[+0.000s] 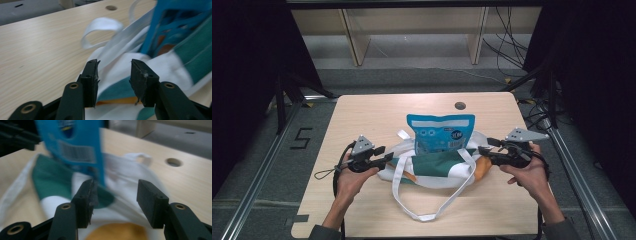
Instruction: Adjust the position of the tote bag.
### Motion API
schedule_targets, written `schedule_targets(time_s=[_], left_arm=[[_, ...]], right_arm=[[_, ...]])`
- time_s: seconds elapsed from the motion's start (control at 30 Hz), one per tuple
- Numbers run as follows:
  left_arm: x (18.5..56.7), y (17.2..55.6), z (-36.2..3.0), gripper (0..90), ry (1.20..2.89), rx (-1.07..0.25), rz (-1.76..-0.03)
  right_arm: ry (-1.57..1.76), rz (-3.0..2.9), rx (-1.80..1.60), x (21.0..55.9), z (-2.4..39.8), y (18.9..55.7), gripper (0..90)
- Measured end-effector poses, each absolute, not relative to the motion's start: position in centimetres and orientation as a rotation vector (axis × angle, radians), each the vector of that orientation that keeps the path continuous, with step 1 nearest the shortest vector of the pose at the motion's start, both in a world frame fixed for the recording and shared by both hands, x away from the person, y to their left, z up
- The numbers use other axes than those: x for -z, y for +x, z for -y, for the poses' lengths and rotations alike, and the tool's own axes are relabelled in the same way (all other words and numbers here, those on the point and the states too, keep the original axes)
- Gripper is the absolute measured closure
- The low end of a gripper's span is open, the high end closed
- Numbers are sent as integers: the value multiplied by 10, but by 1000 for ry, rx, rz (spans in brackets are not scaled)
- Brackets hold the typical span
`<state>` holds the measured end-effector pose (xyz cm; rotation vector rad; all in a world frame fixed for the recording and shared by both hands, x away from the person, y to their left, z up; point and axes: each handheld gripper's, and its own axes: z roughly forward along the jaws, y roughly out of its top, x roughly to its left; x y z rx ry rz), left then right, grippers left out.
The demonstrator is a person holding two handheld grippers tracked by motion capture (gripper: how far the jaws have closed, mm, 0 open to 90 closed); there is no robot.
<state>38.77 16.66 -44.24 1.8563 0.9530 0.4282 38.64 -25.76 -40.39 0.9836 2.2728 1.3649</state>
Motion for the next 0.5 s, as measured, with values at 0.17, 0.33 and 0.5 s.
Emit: schedule_targets(time_s=[0.17, 0.33, 0.5], left_arm=[[446, 386, -149, 606, 1864, -328, -871], [463, 385, -135, 643, 1916, -314, -821], [489, 381, -116, 683, 2006, -289, -788]], right_arm=[[924, -2388, -1263, 411, 230, 377, 554], [779, -2487, -1163, 430, 219, 377, 855], [646, -2597, -952, 453, 200, 370, 880]])
